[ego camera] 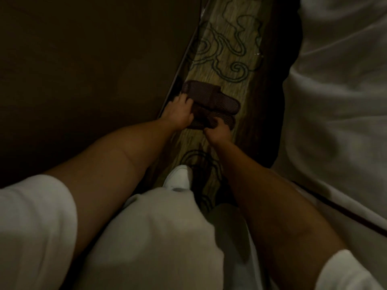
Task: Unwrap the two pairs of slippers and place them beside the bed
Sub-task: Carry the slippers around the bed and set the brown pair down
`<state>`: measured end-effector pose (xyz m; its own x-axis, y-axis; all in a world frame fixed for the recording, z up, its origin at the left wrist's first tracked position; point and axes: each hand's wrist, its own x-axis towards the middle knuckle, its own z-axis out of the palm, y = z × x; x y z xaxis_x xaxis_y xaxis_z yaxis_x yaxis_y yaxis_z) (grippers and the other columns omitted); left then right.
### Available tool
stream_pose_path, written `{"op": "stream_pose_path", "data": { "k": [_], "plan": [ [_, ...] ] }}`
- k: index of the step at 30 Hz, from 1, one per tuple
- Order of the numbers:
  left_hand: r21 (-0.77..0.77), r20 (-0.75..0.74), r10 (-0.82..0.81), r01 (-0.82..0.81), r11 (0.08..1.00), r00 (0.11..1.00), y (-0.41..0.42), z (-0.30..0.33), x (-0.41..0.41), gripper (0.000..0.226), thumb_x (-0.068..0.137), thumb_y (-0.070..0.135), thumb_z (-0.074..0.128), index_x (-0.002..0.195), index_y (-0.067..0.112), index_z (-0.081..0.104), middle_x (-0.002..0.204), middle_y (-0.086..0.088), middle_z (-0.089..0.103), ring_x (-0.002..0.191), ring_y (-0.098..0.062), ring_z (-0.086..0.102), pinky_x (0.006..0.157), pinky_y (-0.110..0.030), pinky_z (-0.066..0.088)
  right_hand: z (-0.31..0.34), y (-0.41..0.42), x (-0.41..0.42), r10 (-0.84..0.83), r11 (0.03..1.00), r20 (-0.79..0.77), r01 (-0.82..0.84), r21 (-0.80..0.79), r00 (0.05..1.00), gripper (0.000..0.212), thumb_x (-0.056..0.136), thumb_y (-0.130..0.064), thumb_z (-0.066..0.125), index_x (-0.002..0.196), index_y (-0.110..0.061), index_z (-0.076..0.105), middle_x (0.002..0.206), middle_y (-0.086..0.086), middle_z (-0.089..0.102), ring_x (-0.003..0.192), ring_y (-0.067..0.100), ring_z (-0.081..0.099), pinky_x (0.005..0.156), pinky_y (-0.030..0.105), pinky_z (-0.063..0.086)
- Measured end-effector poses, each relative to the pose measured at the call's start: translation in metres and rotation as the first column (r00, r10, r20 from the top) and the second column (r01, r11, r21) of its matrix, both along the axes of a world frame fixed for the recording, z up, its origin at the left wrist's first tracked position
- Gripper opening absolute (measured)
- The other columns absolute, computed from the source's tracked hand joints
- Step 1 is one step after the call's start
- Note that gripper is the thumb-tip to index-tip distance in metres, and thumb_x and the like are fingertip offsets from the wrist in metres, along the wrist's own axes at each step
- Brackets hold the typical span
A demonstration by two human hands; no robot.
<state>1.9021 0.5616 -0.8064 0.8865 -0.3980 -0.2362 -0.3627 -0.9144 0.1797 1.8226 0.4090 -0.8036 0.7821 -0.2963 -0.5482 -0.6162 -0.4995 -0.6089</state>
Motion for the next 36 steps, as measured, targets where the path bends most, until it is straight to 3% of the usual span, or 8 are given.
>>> {"op": "stream_pose_path", "data": {
  "k": [7,15,22,28,32,34,36],
  "plan": [
    [0.011,-0.087,-0.005,0.006,1.000,0.996,0.008,0.044,-0.033,0.058,0.091,0.031,0.053,0.142,0.007,0.039,0.143,-0.020,0.036,0.121,-0.042,0.046,0.092,-0.049,0.048,0.044,0.002,-0.028,0.120,0.990,-0.031,-0.122,-0.072,0.992,0.069,0.085,-0.035,0.062,0.150,-0.024,0.041,0.143,0.020,0.053,0.130,0.039,0.053,0.107,0.041,0.045],
    [0.079,-0.186,0.020,-0.006,0.997,0.982,0.032,0.124,-0.084,0.051,0.094,0.033,0.052,0.140,0.011,0.044,0.145,-0.018,0.033,0.123,-0.040,0.047,0.099,-0.051,0.047,0.126,0.015,-0.061,0.111,0.993,-0.047,-0.109,0.041,0.993,0.056,0.092,-0.024,0.063,0.143,-0.009,0.047,0.138,0.021,0.058,0.123,0.038,0.058,0.101,0.037,0.047],
    [0.052,-0.269,0.105,-0.094,0.994,0.957,0.041,0.289,-0.141,0.049,0.097,0.034,0.050,0.140,0.010,0.045,0.147,-0.018,0.032,0.123,-0.039,0.049,0.098,-0.047,0.048,0.304,0.008,-0.121,0.030,0.995,-0.095,-0.020,0.099,0.995,0.052,0.094,-0.028,0.061,0.141,-0.010,0.049,0.138,0.016,0.057,0.126,0.035,0.055,0.101,0.037,0.045],
    [0.029,-0.290,0.118,-0.115,0.993,0.950,0.042,0.463,-0.204,0.046,0.098,0.031,0.051,0.139,0.010,0.046,0.147,-0.016,0.032,0.122,-0.038,0.051,0.098,-0.047,0.048,0.490,0.005,-0.178,-0.010,0.990,-0.096,0.024,0.141,0.995,0.055,0.090,-0.033,0.064,0.140,-0.015,0.049,0.128,0.011,0.061,0.111,0.031,0.064,0.095,0.048,0.055],
    [-0.007,-0.277,0.086,-0.092,0.996,0.957,0.040,0.559,-0.230,0.047,0.097,0.030,0.051,0.139,0.009,0.045,0.146,-0.016,0.032,0.122,-0.038,0.051,0.099,-0.045,0.048,0.583,-0.009,-0.210,-0.095,0.980,-0.024,0.098,0.171,0.995,0.062,0.076,-0.040,0.064,0.134,-0.019,0.055,0.120,0.010,0.067,0.105,0.036,0.068,0.089,0.053,0.058],
    [-0.028,-0.234,0.052,-0.061,0.998,0.971,0.038,0.593,-0.239,0.047,0.097,0.031,0.051,0.139,0.010,0.046,0.146,-0.015,0.033,0.123,-0.036,0.050,0.098,-0.044,0.048,0.632,-0.018,-0.232,-0.136,0.980,0.016,0.132,0.149,0.991,0.063,0.074,-0.039,0.064,0.134,-0.020,0.056,0.120,0.009,0.068,0.104,0.032,0.069,0.091,0.049,0.058],
    [-0.042,-0.149,0.016,-0.022,0.999,0.989,0.035,0.613,-0.245,0.047,0.096,0.035,0.053,0.138,0.014,0.047,0.147,-0.012,0.034,0.125,-0.034,0.048,0.099,-0.045,0.047,0.676,-0.026,-0.253,-0.135,0.988,0.084,0.128,0.085,0.987,0.055,0.085,-0.031,0.065,0.138,-0.021,0.054,0.128,0.006,0.064,0.109,0.024,0.064,0.095,0.035,0.051]
  ]
}}
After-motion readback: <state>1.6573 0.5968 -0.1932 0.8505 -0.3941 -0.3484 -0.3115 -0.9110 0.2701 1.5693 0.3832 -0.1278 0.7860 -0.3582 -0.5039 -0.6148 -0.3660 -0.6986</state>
